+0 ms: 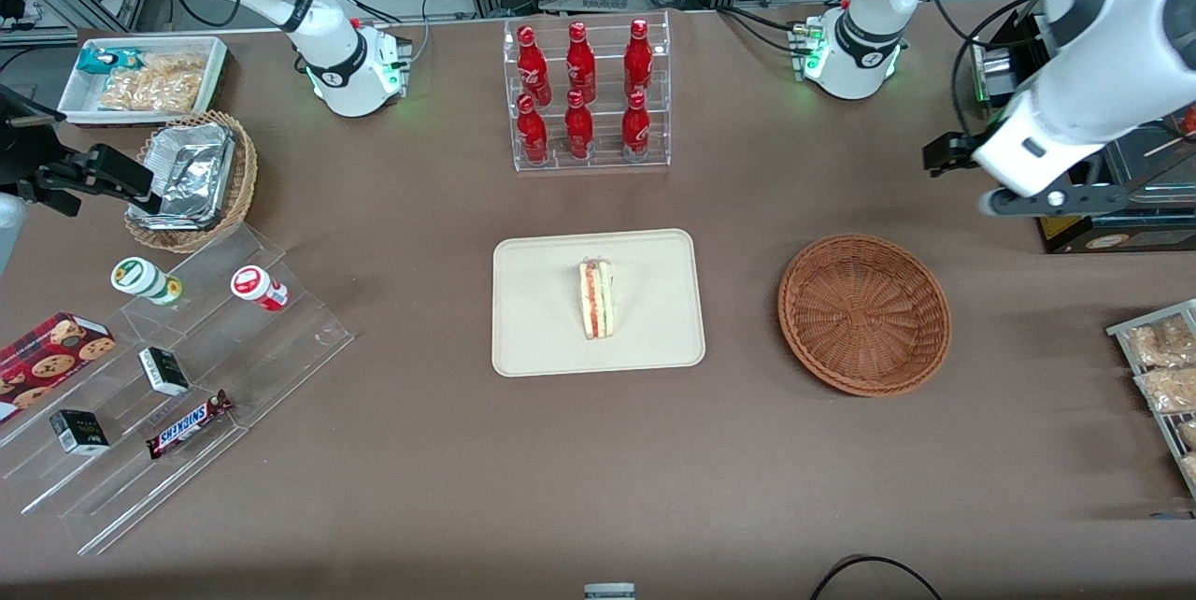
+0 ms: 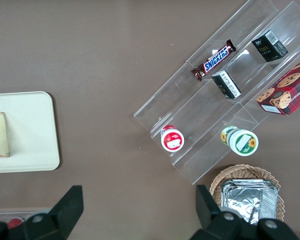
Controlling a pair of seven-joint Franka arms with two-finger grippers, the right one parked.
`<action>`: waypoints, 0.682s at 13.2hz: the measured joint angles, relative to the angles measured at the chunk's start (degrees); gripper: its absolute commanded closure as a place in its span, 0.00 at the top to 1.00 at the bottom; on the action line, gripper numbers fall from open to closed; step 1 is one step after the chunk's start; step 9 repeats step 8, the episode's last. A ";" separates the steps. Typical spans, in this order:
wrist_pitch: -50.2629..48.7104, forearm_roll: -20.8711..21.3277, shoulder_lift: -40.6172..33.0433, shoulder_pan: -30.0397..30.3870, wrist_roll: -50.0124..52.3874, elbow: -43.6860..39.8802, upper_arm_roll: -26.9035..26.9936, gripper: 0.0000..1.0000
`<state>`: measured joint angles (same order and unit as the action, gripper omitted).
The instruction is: Place sandwich from basket to tray
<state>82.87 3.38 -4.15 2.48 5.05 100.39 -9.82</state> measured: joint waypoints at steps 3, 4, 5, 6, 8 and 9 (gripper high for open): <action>-0.81 -0.06 -0.36 -0.61 -1.92 -2.23 1.96 1.00; -0.78 -0.11 -0.42 -0.72 -1.97 -2.64 2.03 1.00; -0.60 -0.49 -0.47 -0.83 -1.97 -2.98 2.10 1.00; -0.32 -1.58 -0.50 -0.88 -1.97 -3.26 2.33 1.00; 0.19 -3.52 -0.56 -0.88 -1.97 -3.36 2.89 1.00; 0.19 -3.52 -0.56 -0.88 -1.97 -3.36 2.89 1.00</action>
